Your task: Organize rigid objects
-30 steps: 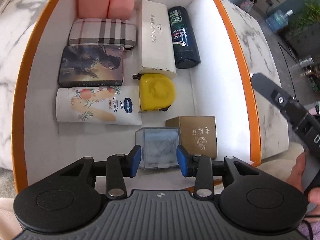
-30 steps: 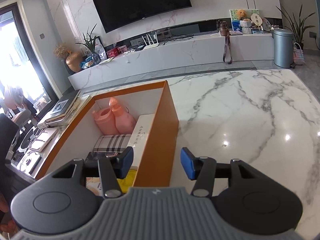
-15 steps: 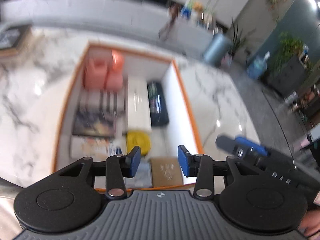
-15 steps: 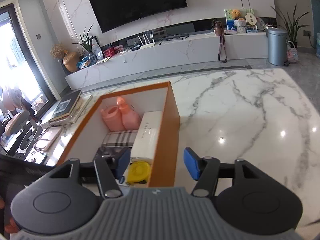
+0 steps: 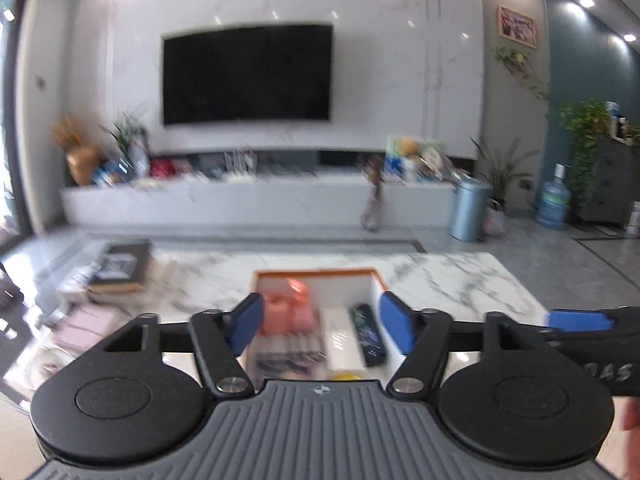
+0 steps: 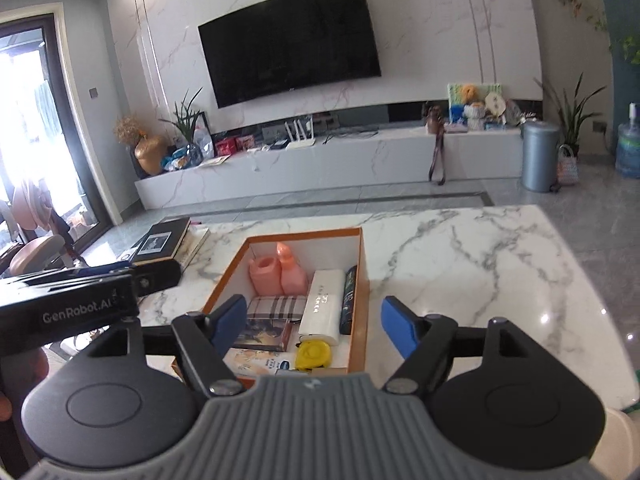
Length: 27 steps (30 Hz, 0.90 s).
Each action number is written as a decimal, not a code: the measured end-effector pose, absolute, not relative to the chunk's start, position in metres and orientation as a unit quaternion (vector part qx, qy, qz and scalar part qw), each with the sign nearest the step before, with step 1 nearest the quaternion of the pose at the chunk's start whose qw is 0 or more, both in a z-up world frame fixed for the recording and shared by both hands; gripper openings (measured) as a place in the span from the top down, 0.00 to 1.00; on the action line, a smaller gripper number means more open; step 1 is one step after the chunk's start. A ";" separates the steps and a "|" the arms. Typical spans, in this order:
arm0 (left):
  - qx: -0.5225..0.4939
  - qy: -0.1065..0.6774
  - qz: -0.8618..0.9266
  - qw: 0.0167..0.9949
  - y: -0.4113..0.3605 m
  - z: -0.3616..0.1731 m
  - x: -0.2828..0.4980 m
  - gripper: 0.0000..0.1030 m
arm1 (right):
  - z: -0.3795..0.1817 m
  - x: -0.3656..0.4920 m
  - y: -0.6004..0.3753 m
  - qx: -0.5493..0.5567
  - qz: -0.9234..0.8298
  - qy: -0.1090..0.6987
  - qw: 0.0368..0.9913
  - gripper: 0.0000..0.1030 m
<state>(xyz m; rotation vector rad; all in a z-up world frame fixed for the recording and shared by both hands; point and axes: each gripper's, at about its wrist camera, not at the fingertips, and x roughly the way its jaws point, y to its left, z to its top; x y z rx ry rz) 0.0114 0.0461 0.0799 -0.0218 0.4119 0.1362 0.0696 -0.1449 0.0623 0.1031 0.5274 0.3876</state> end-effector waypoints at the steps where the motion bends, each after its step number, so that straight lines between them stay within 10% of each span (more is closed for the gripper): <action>1: -0.009 0.196 0.078 0.977 0.046 0.080 0.005 0.11 | 0.063 0.065 -0.145 0.050 0.187 0.257 0.947 0.22; 27: -0.020 0.282 0.102 0.954 0.031 0.017 -0.013 0.02 | 0.018 0.034 -0.160 0.043 0.152 0.283 0.946 0.03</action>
